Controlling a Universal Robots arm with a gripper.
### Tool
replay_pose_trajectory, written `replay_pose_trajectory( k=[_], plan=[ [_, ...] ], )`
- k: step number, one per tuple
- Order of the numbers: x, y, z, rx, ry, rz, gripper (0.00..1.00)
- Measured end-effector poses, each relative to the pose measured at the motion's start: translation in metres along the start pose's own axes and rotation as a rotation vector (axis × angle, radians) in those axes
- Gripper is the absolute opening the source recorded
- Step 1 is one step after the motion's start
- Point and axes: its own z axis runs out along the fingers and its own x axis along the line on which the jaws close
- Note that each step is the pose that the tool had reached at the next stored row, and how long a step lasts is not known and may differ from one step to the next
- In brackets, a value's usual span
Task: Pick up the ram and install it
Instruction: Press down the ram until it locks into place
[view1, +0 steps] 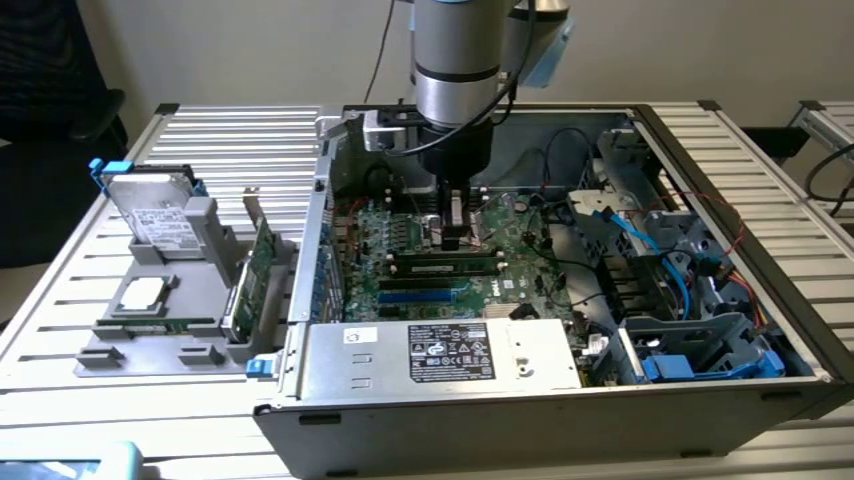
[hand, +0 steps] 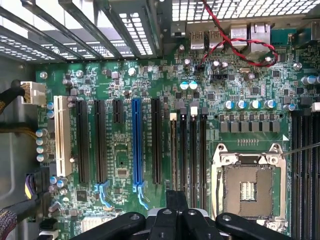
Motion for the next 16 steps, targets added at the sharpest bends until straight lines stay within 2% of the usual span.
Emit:
replay_pose_trajectory(
  k=[12, 16],
  plan=[
    [0.0, -0.0002, 0.0, 0.0, 0.0001, 0.0, 0.11],
    [0.0, -0.0002, 0.0, -0.0033, 0.0017, 0.047, 0.11]
  ],
)
